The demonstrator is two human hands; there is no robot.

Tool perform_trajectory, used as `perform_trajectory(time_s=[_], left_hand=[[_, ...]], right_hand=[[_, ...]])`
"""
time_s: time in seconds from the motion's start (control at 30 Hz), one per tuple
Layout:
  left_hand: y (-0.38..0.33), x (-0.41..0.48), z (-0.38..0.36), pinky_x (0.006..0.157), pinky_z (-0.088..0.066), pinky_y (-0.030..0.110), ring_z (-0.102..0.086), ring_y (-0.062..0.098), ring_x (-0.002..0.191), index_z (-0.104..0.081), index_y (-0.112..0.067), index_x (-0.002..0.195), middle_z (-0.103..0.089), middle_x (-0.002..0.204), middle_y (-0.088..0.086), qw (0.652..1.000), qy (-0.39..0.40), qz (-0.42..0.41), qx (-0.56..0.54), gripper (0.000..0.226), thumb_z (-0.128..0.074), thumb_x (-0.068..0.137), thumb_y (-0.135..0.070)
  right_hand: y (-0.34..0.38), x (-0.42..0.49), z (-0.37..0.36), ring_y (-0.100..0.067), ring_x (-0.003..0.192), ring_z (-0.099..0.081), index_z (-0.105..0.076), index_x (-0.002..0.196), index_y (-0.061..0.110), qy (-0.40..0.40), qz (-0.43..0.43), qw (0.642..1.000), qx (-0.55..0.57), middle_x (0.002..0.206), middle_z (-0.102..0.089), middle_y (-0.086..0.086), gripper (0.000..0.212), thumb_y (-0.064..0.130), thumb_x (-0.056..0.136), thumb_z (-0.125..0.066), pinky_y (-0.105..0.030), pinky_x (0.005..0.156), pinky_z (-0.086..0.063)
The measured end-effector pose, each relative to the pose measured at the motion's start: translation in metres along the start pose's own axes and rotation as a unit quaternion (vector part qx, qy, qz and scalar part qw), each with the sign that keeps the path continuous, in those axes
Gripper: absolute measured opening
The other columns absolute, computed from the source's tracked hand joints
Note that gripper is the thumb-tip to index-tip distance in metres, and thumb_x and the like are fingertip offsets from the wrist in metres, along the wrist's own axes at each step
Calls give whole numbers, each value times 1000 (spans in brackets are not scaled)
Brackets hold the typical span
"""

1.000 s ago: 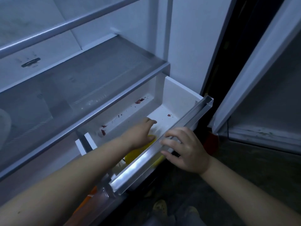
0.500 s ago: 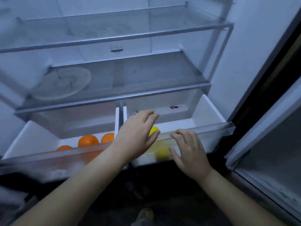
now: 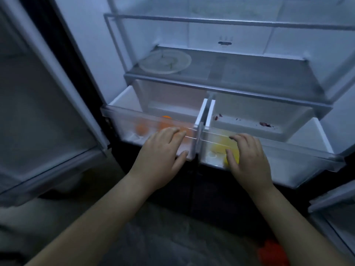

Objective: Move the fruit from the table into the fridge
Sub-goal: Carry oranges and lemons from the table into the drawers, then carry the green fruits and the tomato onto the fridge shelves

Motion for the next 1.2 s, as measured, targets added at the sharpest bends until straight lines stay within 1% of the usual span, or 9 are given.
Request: perform_trajectory(time_s=[0.17,0.3,0.43,0.53,0.63,0.8,0.9,1.07,1.2], left_hand=[[36,-59,27,95,-41,36,-53,26,115,-54,-12,126,-56,126,8,996,1,84,44,52,-37,87,-42],[76,-121,55,96,-43,38,-53,27,116,-55,-11,127,-57,127,9,984,-15,167,68,54,-38,86,-43],[118,-198,88,100,-39,38,-50,24,120,-50,-15,132,-53,132,6,962,-37,258,85,54,-39,88,-44],[141,-266,113,104,-34,36,-45,19,126,-45,-19,135,-48,137,2,938,-52,329,98,52,-43,90,-45],[160,-336,137,103,-35,37,-45,20,126,-48,-18,133,-49,135,3,912,-68,388,117,52,-42,89,-44],[187,-451,160,101,-39,42,-48,24,124,-51,-15,131,-52,133,6,871,-81,468,123,58,-33,86,-45],[194,-519,170,97,-43,42,-52,25,119,-56,-12,126,-55,128,7,842,-98,512,138,52,-40,84,-39],[187,-618,185,91,-47,42,-56,28,112,-60,-12,119,-59,122,8,781,-121,594,151,51,-42,81,-40],[174,-689,189,96,-44,43,-50,24,120,-56,-15,126,-55,129,5,722,-113,663,160,56,-36,84,-46]], right_hand=[[87,16,-24,-28,112,-51,-55,122,10,59,119,989,57,121,-56,-8,40,33,89,-50,-36,93,-42],[170,19,-43,-28,108,-52,-55,121,10,81,199,972,95,121,-57,-8,41,35,89,-52,-34,91,-41],[260,10,-61,-26,106,-50,-58,119,10,102,284,946,120,118,-58,-9,40,33,86,-58,-30,89,-38],[332,-8,-74,-26,110,-50,-56,123,11,131,333,922,145,122,-57,-8,44,32,85,-63,-37,94,-43],[408,-35,-82,-22,113,-49,-54,125,14,161,375,895,183,125,-56,-5,45,36,86,-62,-38,95,-44],[526,-95,-96,-15,124,-43,-44,133,24,225,448,843,196,136,-46,1,53,49,87,-50,-32,97,-41],[587,-138,-101,-18,120,-47,-49,131,20,222,491,815,213,133,-51,-1,49,42,88,-58,-27,92,-35],[668,-205,-107,-18,116,-50,-55,126,15,221,562,756,253,126,-57,-3,46,39,87,-60,-24,89,-38],[722,-256,-109,-18,117,-50,-54,127,16,249,616,692,282,126,-56,-2,47,43,88,-51,-31,92,-45]])
Point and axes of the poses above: each hand's wrist, its own x-axis towards the middle knuckle, its own z-axis out of the back of the hand, y = z × x, the point moved 1 cm from there along x, towards the middle knuckle
